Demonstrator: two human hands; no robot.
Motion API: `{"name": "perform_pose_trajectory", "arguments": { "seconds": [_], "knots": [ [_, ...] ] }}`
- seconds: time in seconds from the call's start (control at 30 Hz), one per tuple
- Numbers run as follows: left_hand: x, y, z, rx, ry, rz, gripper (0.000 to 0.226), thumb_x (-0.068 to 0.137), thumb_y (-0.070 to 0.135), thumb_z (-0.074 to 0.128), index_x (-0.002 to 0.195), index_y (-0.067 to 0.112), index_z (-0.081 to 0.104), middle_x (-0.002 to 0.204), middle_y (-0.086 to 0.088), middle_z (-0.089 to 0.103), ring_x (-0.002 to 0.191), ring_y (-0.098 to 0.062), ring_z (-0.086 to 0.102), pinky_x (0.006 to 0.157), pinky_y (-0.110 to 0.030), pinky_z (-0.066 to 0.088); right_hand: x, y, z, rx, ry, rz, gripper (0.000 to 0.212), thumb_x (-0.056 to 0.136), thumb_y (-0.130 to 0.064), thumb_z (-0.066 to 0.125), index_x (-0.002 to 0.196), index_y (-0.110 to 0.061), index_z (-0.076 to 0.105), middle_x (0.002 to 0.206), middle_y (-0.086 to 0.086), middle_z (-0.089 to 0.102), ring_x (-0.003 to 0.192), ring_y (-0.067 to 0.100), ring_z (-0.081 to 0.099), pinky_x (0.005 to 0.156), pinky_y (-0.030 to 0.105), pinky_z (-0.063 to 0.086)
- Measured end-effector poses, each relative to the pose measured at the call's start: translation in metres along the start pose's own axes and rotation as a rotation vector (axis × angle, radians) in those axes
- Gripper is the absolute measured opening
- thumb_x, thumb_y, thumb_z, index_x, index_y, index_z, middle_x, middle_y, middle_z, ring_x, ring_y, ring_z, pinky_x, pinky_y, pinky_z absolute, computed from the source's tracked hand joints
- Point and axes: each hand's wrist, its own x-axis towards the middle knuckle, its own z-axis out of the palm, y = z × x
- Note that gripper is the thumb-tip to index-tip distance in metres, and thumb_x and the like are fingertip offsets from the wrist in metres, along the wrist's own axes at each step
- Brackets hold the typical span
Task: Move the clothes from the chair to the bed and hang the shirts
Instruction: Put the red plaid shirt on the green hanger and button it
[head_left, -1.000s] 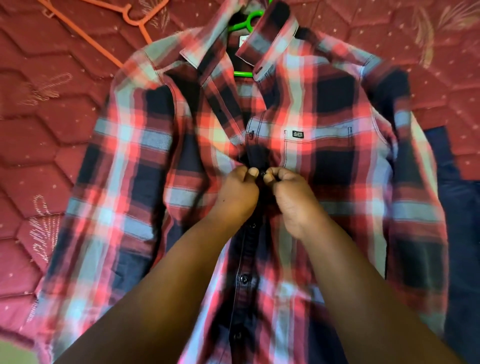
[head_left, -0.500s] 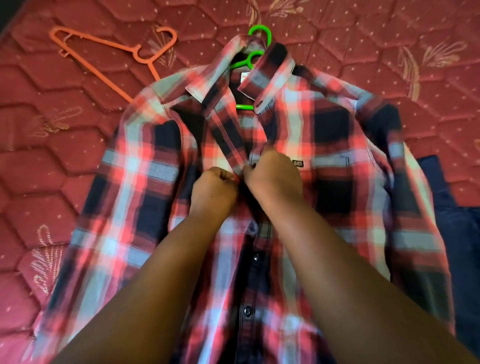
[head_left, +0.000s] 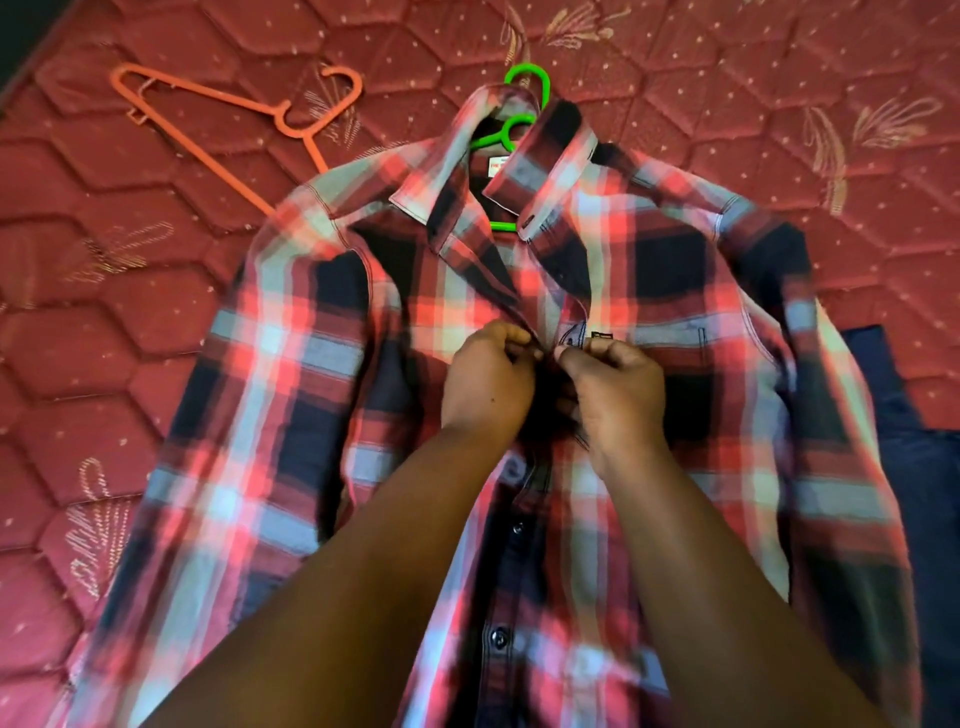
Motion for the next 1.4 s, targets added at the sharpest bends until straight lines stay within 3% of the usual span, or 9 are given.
{"name": "perform_pose_trajectory", "arguments": {
  "seconds": [0.2, 0.3, 0.5, 0.6, 0.67, 0.83, 0.9, 1.13, 1.4],
  "knots": [
    [-0.005, 0.007, 0.002, 0.51, -0.033, 0.181, 0.02, 0.095, 0.028, 0.052, 0.106, 0.016, 0.065, 0.106, -0.006, 0.064, 0.094, -0.031, 0.061, 0.069, -0.032, 0.046, -0.002, 0.006, -0.007, -0.116, 0.085, -0.124, 0.005, 0.086, -0.014, 0.072, 0.089, -0.013, 0.067, 0.073, 0.002, 0.068, 0.062, 0.018, 0.062, 0.062, 0.033, 0.054],
    [-0.007, 0.012, -0.001, 0.349, 0.003, 0.118, 0.016, 0.093, 0.023, 0.056, 0.097, 0.018, 0.07, 0.102, -0.005, 0.069, 0.092, -0.029, 0.063, 0.072, -0.03, 0.047, -0.003, 0.003, -0.008, -0.385, 0.146, -0.354, 0.002, 0.087, -0.016, 0.07, 0.088, -0.014, 0.069, 0.076, -0.003, 0.067, 0.068, 0.011, 0.063, 0.064, 0.021, 0.048],
    [0.001, 0.021, -0.011, -0.207, 0.012, -0.078, 0.03, 0.086, 0.006, 0.062, 0.06, 0.02, 0.068, 0.062, -0.005, 0.065, 0.06, -0.022, 0.06, 0.065, -0.033, 0.055, -0.004, -0.005, 0.005, -0.536, 0.06, -0.535, 0.019, 0.091, -0.015, 0.065, 0.106, -0.008, 0.072, 0.101, 0.007, 0.072, 0.09, 0.02, 0.066, 0.074, 0.021, 0.048],
    [-0.002, 0.028, -0.014, -0.464, -0.032, -0.193, 0.028, 0.092, -0.004, 0.056, 0.069, 0.01, 0.065, 0.062, -0.008, 0.062, 0.052, -0.016, 0.057, 0.048, -0.021, 0.051, -0.006, -0.006, 0.007, -0.422, 0.008, -0.484, 0.017, 0.092, -0.011, 0.063, 0.106, -0.008, 0.073, 0.093, 0.002, 0.071, 0.075, 0.008, 0.062, 0.061, 0.004, 0.042],
    [-0.004, 0.031, -0.015, -0.556, -0.054, -0.241, 0.025, 0.094, -0.004, 0.055, 0.073, 0.008, 0.063, 0.065, -0.007, 0.061, 0.055, -0.013, 0.058, 0.047, -0.018, 0.051, -0.005, -0.005, 0.008, -0.319, -0.012, -0.412, 0.016, 0.092, -0.01, 0.063, 0.104, -0.008, 0.072, 0.083, -0.004, 0.068, 0.068, 0.001, 0.059, 0.057, 0.003, 0.042],
    [-0.006, 0.027, -0.014, -0.618, -0.065, -0.27, 0.022, 0.095, 0.0, 0.055, 0.077, 0.01, 0.063, 0.071, -0.004, 0.065, 0.063, -0.011, 0.061, 0.053, -0.019, 0.054, -0.003, -0.002, 0.01, -0.078, -0.026, -0.195, 0.009, 0.09, -0.008, 0.066, 0.093, -0.012, 0.074, 0.081, 0.001, 0.072, 0.075, 0.017, 0.069, 0.069, 0.029, 0.058],
    [-0.006, 0.025, -0.013, -0.607, -0.064, -0.267, 0.022, 0.095, 0.002, 0.057, 0.078, 0.012, 0.064, 0.071, -0.003, 0.066, 0.064, -0.01, 0.062, 0.053, -0.018, 0.053, -0.005, -0.003, 0.009, 0.008, -0.059, -0.111, 0.011, 0.089, -0.006, 0.065, 0.088, -0.013, 0.074, 0.083, 0.005, 0.074, 0.078, 0.02, 0.071, 0.073, 0.035, 0.059],
    [-0.002, 0.02, -0.012, -0.427, -0.026, -0.217, 0.015, 0.094, 0.016, 0.063, 0.079, 0.018, 0.067, 0.083, -0.004, 0.069, 0.072, -0.015, 0.062, 0.053, -0.022, 0.05, -0.002, -0.005, -0.005, 0.185, -0.228, 0.136, 0.007, 0.088, -0.021, 0.067, 0.083, -0.018, 0.071, 0.079, -0.003, 0.07, 0.064, 0.012, 0.061, 0.06, 0.026, 0.051],
    [0.002, 0.023, -0.017, -0.389, -0.072, -0.232, 0.022, 0.093, 0.009, 0.062, 0.072, 0.017, 0.065, 0.075, -0.001, 0.066, 0.071, -0.012, 0.062, 0.052, -0.021, 0.054, 0.007, -0.006, -0.005, 0.12, -0.23, 0.156, 0.007, 0.081, -0.015, 0.076, 0.08, -0.015, 0.07, 0.073, 0.0, 0.069, 0.058, 0.01, 0.06, 0.056, 0.025, 0.052]
  ]
}}
